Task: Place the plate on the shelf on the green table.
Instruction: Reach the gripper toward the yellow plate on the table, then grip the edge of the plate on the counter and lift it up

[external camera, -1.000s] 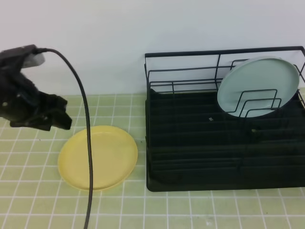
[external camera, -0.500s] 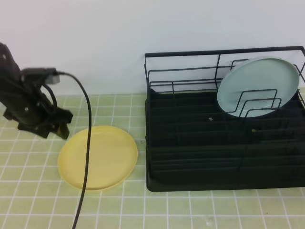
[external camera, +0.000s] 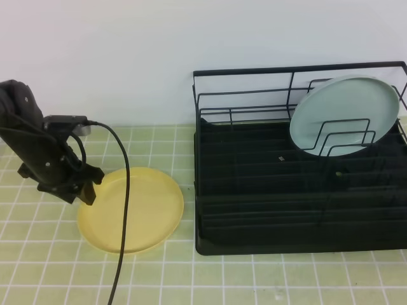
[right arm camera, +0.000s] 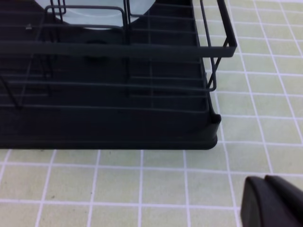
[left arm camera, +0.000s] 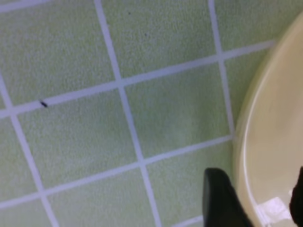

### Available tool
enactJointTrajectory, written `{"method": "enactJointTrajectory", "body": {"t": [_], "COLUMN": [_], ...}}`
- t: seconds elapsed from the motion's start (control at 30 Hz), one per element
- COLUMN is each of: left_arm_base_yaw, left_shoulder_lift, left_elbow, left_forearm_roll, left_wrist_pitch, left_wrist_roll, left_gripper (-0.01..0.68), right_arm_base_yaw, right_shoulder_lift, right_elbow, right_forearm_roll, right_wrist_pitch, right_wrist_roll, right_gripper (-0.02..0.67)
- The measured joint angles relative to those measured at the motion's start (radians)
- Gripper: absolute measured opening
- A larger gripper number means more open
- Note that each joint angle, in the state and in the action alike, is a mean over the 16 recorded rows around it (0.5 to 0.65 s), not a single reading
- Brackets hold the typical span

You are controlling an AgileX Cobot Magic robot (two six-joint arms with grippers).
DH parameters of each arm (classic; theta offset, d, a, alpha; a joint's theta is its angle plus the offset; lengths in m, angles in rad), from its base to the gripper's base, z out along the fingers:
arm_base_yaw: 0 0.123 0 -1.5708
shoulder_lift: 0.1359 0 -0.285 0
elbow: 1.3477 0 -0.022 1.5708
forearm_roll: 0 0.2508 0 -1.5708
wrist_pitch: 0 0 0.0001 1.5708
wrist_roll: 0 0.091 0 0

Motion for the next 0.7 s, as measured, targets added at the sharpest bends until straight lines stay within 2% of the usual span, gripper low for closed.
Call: {"method": "enactJointTrajectory", "body": {"t": [0.4, 0.7], "left_arm_base_yaw": [0.0, 0.0], "left_shoulder_lift": [0.016, 0.016], "left_elbow": [0.0, 0.0], "left_forearm_roll": [-0.001, -0.003], "left_wrist_pitch": [-0.017, -0.012], "left_wrist_roll": [-0.02, -0.054], "left_gripper": [0.263, 0.32], "right_arm_base_yaw": [0.0, 0.0], "right_shoulder_lift": [0.0, 0.0], "right_elbow": [0.0, 0.0], "right_forearm_roll": [0.0, 0.0], "right_wrist_pitch": [-0.004, -0.004], "right_wrist_roll": [0.0, 0.0], "right_gripper": [-0.001, -0.001]}}
